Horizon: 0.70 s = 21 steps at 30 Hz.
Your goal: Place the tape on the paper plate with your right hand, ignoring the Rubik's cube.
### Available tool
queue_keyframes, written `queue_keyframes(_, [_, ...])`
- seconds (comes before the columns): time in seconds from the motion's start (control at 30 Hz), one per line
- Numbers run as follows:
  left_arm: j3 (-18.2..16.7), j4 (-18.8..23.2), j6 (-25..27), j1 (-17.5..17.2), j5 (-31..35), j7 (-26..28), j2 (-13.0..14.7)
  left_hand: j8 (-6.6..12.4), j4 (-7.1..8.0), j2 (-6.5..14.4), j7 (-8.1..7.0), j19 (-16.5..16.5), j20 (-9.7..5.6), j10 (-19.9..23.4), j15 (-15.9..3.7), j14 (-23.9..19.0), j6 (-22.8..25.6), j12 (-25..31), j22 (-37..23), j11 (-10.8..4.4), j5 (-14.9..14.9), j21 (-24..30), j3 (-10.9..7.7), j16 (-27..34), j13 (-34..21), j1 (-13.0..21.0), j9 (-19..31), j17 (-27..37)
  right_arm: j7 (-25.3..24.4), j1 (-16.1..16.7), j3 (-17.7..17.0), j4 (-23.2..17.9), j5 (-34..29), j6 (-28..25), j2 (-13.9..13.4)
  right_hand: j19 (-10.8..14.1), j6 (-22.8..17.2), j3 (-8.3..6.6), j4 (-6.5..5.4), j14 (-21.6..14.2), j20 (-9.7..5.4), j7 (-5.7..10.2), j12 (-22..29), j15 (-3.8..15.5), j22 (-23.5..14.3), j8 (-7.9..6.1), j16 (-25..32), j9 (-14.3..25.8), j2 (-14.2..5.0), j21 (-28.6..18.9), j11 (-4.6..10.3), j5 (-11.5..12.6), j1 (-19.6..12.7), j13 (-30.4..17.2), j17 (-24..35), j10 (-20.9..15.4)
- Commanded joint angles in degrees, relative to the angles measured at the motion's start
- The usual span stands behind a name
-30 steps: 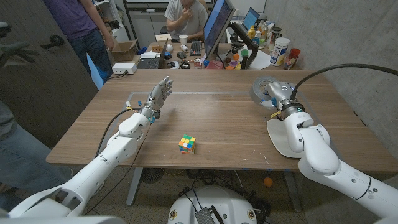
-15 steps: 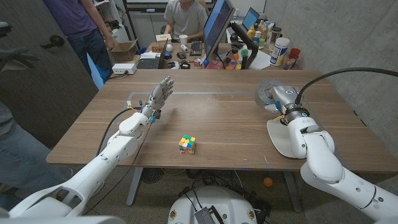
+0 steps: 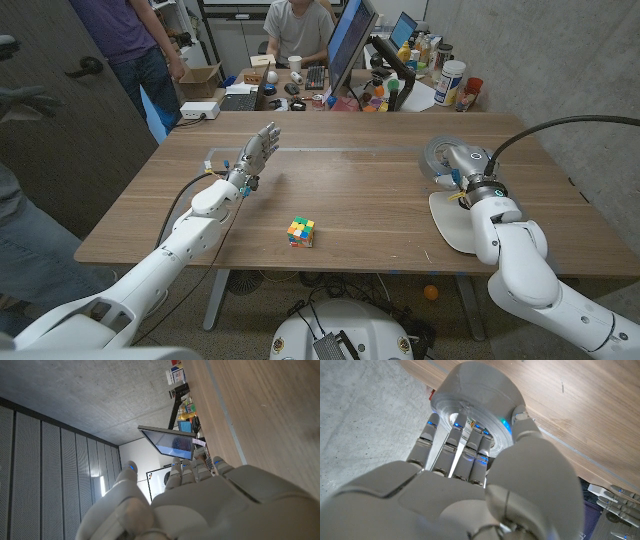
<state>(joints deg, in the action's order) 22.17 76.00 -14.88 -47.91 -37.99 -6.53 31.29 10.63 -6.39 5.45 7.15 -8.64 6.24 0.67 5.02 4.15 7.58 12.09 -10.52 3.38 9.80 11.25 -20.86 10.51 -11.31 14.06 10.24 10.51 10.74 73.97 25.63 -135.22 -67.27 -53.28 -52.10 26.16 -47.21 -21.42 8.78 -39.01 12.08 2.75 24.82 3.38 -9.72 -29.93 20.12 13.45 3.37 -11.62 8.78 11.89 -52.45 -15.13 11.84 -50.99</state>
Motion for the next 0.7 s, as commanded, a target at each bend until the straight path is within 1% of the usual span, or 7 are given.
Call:
queue_keyframes(0.03, [0.24, -0.52, 0.17, 0.50, 0.19, -0.10, -0.11, 0.43, 0.07, 0.51, 0.05, -0.32, -0.27, -0.42, 0.26, 0.46, 0.56, 0.07, -0.09, 0.40, 0.20, 0.19, -0.37, 0.18, -0.23, 0.04, 0.27, 0.12, -0.17, 2.78, -1.14, -0.66, 0.12, -2.28, 0.41, 0.22, -9.48, 0.02, -0.25, -0.63, 0.09, 8.26, -0.23, -0.01, -0.15, -0.42, -0.05, 0.20, -6.48, 0.03, 3.56, 0.17, -6.10, -0.09, 0.19, -4.17])
queue_keyframes(0.33, [0.25, -1.64, -0.27, 0.71, -0.11, -0.49, -0.65, 0.42, 0.01, 0.60, 0.13, -0.35, -0.21, -0.33, 0.26, 0.50, 0.58, 0.11, -0.08, 0.20, 0.21, 0.20, -0.48, 0.19, -0.22, 0.14, 0.27, 0.11, 0.20, 3.27, -0.22, -0.46, 0.62, -3.56, 1.14, 0.34, -9.39, 0.19, -0.21, -0.65, 0.08, 8.26, -0.28, -0.03, -0.15, -0.38, -0.04, 0.13, -6.59, 0.08, 3.54, 0.15, -6.25, -0.15, 0.35, -4.21])
queue_keyframes(0.57, [0.36, -1.89, -0.36, 0.92, 0.09, -0.58, -0.70, 0.41, -0.03, 0.67, 0.14, -0.37, -0.19, -0.35, 0.26, 0.50, 0.57, 0.11, -0.08, 0.27, 0.22, 0.21, -0.56, 0.21, -0.22, 0.21, 0.27, 0.10, 1.42, 4.45, 0.14, -0.98, 0.43, -5.76, 0.47, 0.40, -9.34, 0.28, -0.18, -0.63, 0.09, 8.27, -0.42, -0.04, -0.15, -0.37, -0.15, 0.08, -6.59, 0.13, 3.52, 0.14, -6.33, -0.13, 0.37, -4.07])
queue_keyframes(0.6, [0.41, -1.94, -0.31, 1.01, 0.13, -0.60, -0.72, 0.42, -0.04, 0.69, 0.14, -0.38, -0.20, -0.36, 0.27, 0.51, 0.59, 0.11, -0.08, 0.27, 0.22, 0.21, -0.58, 0.21, -0.22, 0.22, 0.27, 0.10, 1.40, 4.65, 0.11, -1.09, 0.47, -6.10, 0.47, 0.42, -9.40, 0.23, -0.03, -0.70, 0.09, 8.23, -0.39, -0.02, -0.15, -0.39, -0.23, 0.07, -6.49, 0.14, 3.54, 0.16, -6.51, -0.17, 0.28, -4.15])
queue_keyframes(0.7, [0.48, -1.96, -0.22, 1.14, 0.15, -0.64, -0.77, 0.41, -0.05, 0.72, 0.19, -0.41, -0.18, -0.37, 0.27, 0.49, 0.58, 0.11, -0.07, 0.30, 0.22, 0.20, -0.62, 0.23, -0.22, 0.25, 0.27, 0.09, 1.23, 5.19, 0.11, -1.41, 0.45, -7.18, 0.47, 0.44, -9.41, 0.23, -0.17, -0.80, 0.09, 8.20, -0.42, -0.09, -0.15, -0.40, -0.36, 0.05, -6.53, 0.17, 3.56, 0.17, -6.33, -0.16, 0.19, -4.17])
